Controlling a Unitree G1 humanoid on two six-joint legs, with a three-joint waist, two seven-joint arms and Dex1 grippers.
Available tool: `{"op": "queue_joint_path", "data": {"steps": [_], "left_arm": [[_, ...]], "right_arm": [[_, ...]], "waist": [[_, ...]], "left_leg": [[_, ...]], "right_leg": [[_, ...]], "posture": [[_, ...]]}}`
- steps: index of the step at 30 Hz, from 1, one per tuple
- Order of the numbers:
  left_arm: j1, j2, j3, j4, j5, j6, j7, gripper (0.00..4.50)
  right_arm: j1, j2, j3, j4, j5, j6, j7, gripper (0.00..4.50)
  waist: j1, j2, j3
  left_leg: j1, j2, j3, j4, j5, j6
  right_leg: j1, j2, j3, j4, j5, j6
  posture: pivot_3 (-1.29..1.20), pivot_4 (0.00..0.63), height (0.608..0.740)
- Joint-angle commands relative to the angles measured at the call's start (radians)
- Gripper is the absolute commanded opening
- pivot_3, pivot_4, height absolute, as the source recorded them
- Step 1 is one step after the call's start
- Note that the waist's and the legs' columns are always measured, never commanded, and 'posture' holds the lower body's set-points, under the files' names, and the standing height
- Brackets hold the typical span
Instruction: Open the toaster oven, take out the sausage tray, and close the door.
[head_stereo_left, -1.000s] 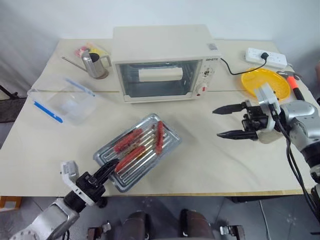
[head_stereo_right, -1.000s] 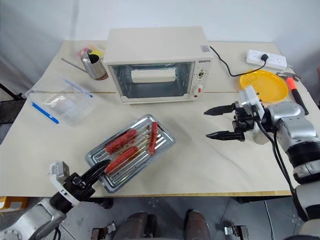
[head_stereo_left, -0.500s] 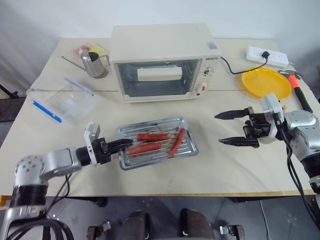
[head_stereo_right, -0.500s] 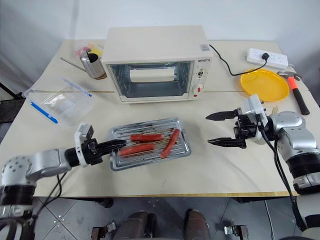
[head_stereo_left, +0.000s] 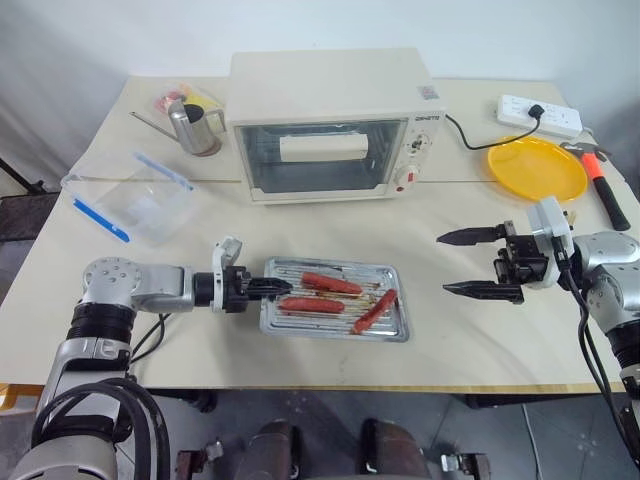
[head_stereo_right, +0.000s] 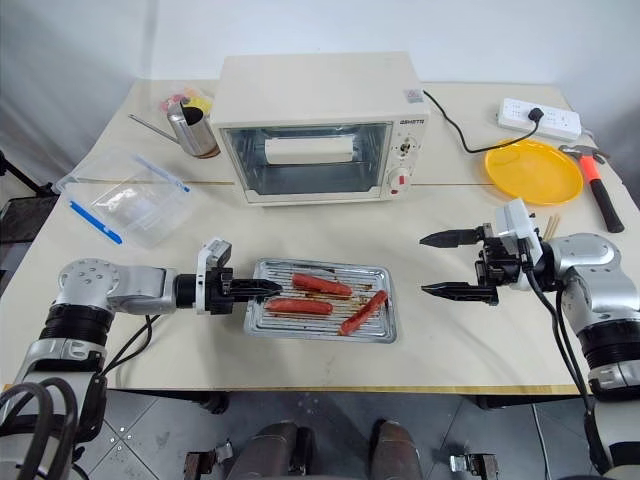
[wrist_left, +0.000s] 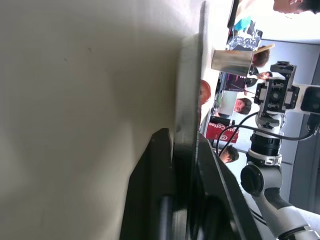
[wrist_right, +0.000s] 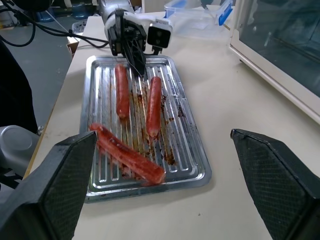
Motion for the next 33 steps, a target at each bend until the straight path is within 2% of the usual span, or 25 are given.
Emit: {"op": "queue_joint_path", "data": {"steps": [1, 8, 11, 16, 19, 21, 24, 25, 28, 31, 33], "left_arm": [[-0.024, -0.011, 0.022, 0.033, 0.125, 0.019, -0.086, 1.74], [-0.057, 0.013, 0.069, 0.044, 0.289, 0.049, -0.201, 3.67], [-0.051, 0.113, 0.080, -0.032, 0.322, 0.081, -0.271, 4.45], [-0.004, 0.277, 0.060, -0.205, 0.378, 0.064, -0.405, 4.48], [0.078, 0.395, 0.015, -0.362, 0.476, -0.087, -0.535, 4.48], [0.176, 0.423, 0.041, -0.474, 0.557, -0.302, -0.629, 4.48], [0.331, 0.414, 0.122, -0.601, 0.651, -0.606, -0.754, 4.48], [0.386, 0.383, 0.167, -0.636, 0.674, -0.731, -0.801, 4.48], [0.574, 0.341, 0.214, -0.717, 0.852, -1.144, -0.903, 4.48], [0.732, 0.312, 0.245, -0.700, 0.974, -1.408, -0.962, 4.48], [0.799, 0.298, 0.258, -0.669, 1.007, -1.508, -1.002, 4.48]], "right_arm": [[-0.004, -0.002, -0.047, -0.021, -0.005, 0.004, 0.062, 4.50], [-0.005, 0.001, -0.053, -0.022, -0.018, 0.011, 0.062, 4.50], [-0.011, -0.012, -0.036, -0.023, -0.015, 0.018, 0.062, 4.50], [-0.027, -0.024, -0.019, -0.010, -0.021, 0.015, 0.062, 4.50], [-0.035, -0.030, 0.004, 0.006, -0.034, -0.008, 0.062, 4.50], [-0.035, -0.029, 0.016, 0.021, -0.045, -0.035, 0.062, 4.50], [-0.031, -0.036, 0.041, 0.041, -0.060, -0.077, 0.062, 4.50], [-0.030, -0.037, 0.050, 0.054, -0.069, -0.098, 0.062, 4.50], [-0.024, -0.046, 0.077, 0.099, -0.102, -0.161, 0.062, 4.50], [-0.009, -0.048, 0.080, 0.143, -0.116, -0.206, 0.062, 4.50], [0.000, -0.042, 0.072, 0.174, -0.126, -0.234, 0.062, 4.50]], "waist": [[-0.001, 0.000, 0.000], [-0.003, 0.000, 0.000], [-0.009, -0.001, 0.000], [-0.033, -0.002, 0.001], [-0.029, -0.002, 0.001], [-0.029, -0.002, 0.001], [-0.021, -0.002, 0.001], [-0.021, -0.002, 0.001], [-0.026, -0.002, 0.001], [-0.027, -0.002, 0.001], [-0.027, -0.002, 0.002]], "left_leg": [[0.000, 0.000, 0.000, 0.000, 0.000, 0.000], [0.000, 0.001, 0.001, 0.000, 0.000, 0.000], [0.001, 0.002, 0.001, 0.000, 0.000, 0.000], [0.001, 0.005, 0.003, -0.005, 0.001, -0.002], [-0.001, 0.006, 0.005, -0.006, 0.001, -0.002], [-0.003, 0.005, 0.006, -0.008, 0.001, -0.002], [-0.003, 0.004, 0.008, -0.010, 0.001, -0.002], [-0.004, 0.004, 0.007, -0.011, 0.001, -0.002], [-0.005, 0.004, 0.009, -0.012, 0.000, -0.002], [-0.004, 0.005, 0.014, -0.013, 0.001, -0.002], [-0.002, 0.007, 0.018, -0.014, 0.000, -0.001]], "right_leg": [[0.000, 0.000, 0.000, 0.000, 0.000, 0.000], [0.000, 0.000, 0.000, 0.000, 0.000, 0.000], [0.000, 0.000, -0.001, 0.000, 0.000, 0.000], [-0.005, 0.001, 0.000, 0.002, 0.000, 0.000], [-0.009, -0.001, 0.000, 0.004, 0.000, 0.000], [-0.013, -0.002, 0.001, 0.005, 0.000, 0.000], [-0.015, -0.003, 0.000, 0.004, 0.000, 0.000], [-0.015, -0.003, 0.000, 0.004, 0.000, 0.000], [-0.015, -0.003, 0.000, 0.001, 0.000, 0.000], [-0.015, -0.003, -0.002, -0.002, 0.000, 0.000], [-0.015, -0.003, -0.004, -0.003, 0.000, 0.000]], "posture": [[0.00, 0.150, 0.740], [0.00, 0.150, 0.740], [0.00, 0.150, 0.740], [0.00, 0.150, 0.740], [0.00, 0.150, 0.740], [0.00, 0.150, 0.740], [0.00, 0.150, 0.740], [0.00, 0.150, 0.740], [0.00, 0.150, 0.740], [0.00, 0.150, 0.740], [0.00, 0.150, 0.740]]}}
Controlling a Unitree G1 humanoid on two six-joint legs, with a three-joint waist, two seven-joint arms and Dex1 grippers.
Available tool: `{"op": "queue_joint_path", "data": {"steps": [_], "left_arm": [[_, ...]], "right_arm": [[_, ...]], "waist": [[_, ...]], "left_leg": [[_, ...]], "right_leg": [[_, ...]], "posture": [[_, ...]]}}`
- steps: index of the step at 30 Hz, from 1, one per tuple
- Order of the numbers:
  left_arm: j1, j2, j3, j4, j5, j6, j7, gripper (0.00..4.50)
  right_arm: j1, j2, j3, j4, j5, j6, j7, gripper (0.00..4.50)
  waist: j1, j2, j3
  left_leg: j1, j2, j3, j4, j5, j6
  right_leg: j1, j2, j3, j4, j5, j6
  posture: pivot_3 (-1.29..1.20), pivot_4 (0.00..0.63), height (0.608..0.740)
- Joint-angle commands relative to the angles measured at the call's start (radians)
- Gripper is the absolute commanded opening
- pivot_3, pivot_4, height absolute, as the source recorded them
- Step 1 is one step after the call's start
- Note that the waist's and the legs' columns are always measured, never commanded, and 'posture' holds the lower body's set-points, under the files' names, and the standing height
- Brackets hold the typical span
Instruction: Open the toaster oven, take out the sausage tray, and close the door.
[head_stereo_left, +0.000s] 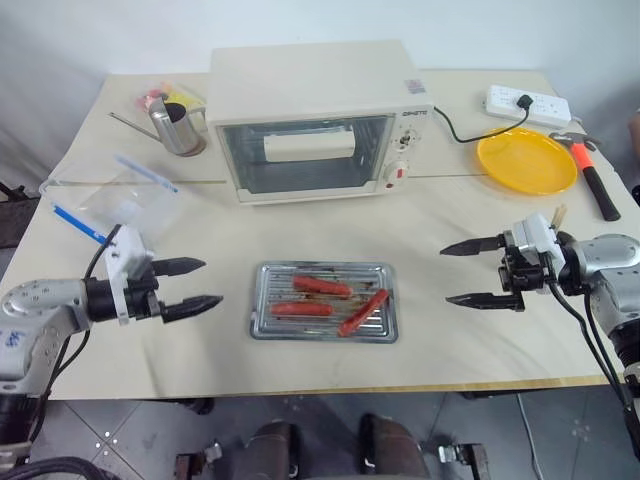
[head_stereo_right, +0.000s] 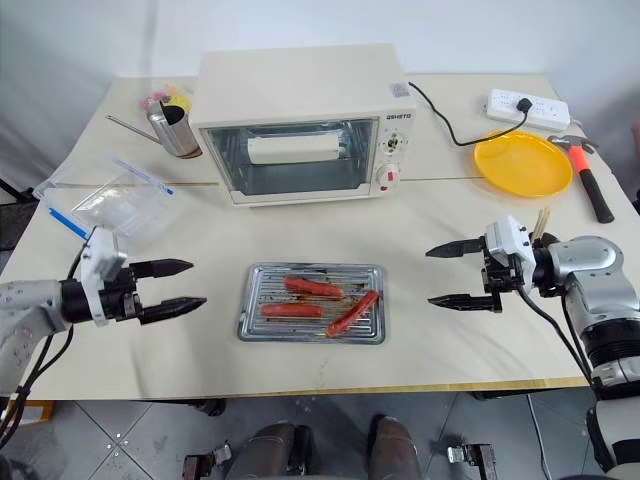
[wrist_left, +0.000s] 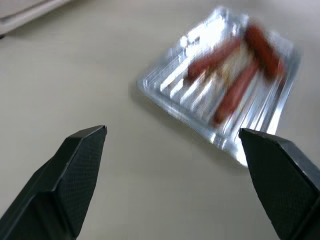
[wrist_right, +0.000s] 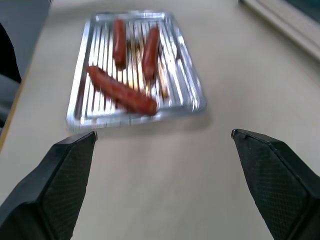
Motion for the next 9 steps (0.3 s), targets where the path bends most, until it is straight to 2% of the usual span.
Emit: {"op": "queue_joint_path", "data": {"steps": [1, 4, 9], "left_arm": [[0.072, -0.015, 0.039, 0.032, 0.075, -0.195, -0.070, 4.48], [0.059, -0.036, 0.047, 0.106, 0.048, -0.224, -0.124, 4.48], [0.027, -0.038, 0.061, 0.148, 0.007, -0.180, -0.166, 4.48]], "right_arm": [[0.009, -0.011, -0.030, 0.050, -0.012, -0.064, 0.056, 4.50], [0.016, 0.005, -0.049, 0.096, -0.037, -0.099, 0.056, 4.50], [0.041, 0.008, -0.077, 0.124, -0.062, -0.125, 0.056, 4.50]], "waist": [[0.000, 0.000, 0.000], [0.003, 0.000, 0.000], [0.004, 0.000, 0.000]], "left_leg": [[0.001, 0.001, 0.002, 0.000, 0.000, 0.001], [0.001, 0.003, 0.010, 0.001, 0.000, 0.002], [0.002, 0.004, 0.008, 0.002, -0.001, 0.003]], "right_leg": [[0.000, 0.000, 0.000, 0.000, 0.000, 0.000], [-0.001, 0.000, 0.000, 0.003, 0.000, -0.001], [-0.002, -0.002, 0.000, 0.005, 0.001, -0.001]], "posture": [[0.00, 0.150, 0.740], [0.00, 0.150, 0.740], [0.00, 0.150, 0.740]]}}
